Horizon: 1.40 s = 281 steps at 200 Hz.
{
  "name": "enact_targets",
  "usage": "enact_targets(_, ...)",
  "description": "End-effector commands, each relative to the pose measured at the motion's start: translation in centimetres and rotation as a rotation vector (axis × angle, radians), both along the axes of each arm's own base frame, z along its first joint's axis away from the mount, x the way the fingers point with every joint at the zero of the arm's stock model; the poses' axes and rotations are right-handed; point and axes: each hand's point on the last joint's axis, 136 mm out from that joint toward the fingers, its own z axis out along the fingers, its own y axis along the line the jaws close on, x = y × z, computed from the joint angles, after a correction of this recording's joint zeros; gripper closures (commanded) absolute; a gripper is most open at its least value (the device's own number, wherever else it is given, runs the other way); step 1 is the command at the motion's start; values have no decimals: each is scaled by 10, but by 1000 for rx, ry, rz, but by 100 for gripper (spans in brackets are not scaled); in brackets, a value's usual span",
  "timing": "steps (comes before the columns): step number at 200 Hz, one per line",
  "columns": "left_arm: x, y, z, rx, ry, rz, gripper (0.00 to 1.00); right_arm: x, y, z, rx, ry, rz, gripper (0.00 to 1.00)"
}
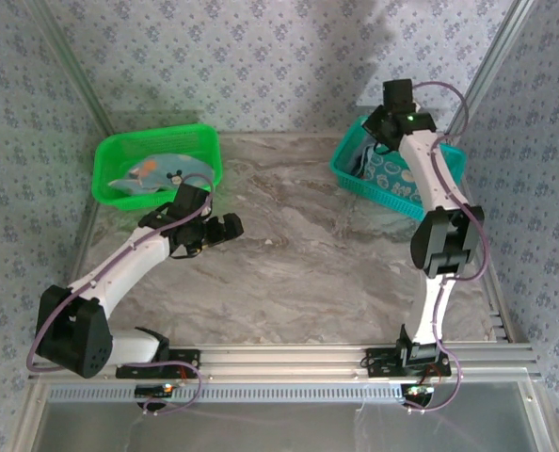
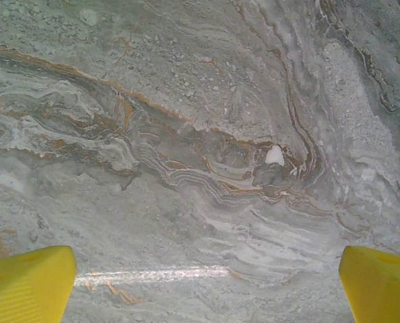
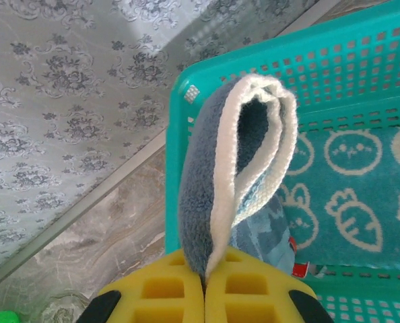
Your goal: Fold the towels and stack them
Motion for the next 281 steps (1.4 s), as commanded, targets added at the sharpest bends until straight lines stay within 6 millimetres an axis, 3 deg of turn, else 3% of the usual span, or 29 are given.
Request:
enact_targets(1,-1,0,2,-22,2,4,0,-10,-12,5,1,-7,20,100)
enact_targets(96,-4,-2,2,-27,5,-1,0,-49,-65,-51,-12,118,-38,100)
enact_targets(159,-8,0,3,-24,5,2,0,-68,-100,-91,-27,212,-92,100)
enact_targets(183,-10,0,3,-24,9,3,0,-66,-110,-105,-41,226,-86,97)
enact_targets(195,-12,0,3,-24,11,1,0,-66,-114,-113,-56,245,-71,86)
enact_targets(201,-12,0,4,-23,9,3,0,-66,-117,-115,-72,258,-65,73)
enact_targets(207,-12,1,4,-21,9,3,0,-66,-120,-117,-90,267,-60,53)
enact_targets(216,-13,1,5,-19,8,4,0,-65,-124,-118,-112,273,-48,38)
enact_targets(226,-14,2,6,-18,6,4,0,-67,-127,-120,-126,293,-40,35)
enact_targets(238,-15,3,6,-14,9,7,0,-69,-132,-120,-141,309,-37,19)
enact_targets(274,-13,11,9,29,-7,16,0,-70,-134,-98,-187,272,-9,15)
enact_targets(281,-11,13,11,46,-16,15,0,-70,-133,-93,-193,262,-1,5)
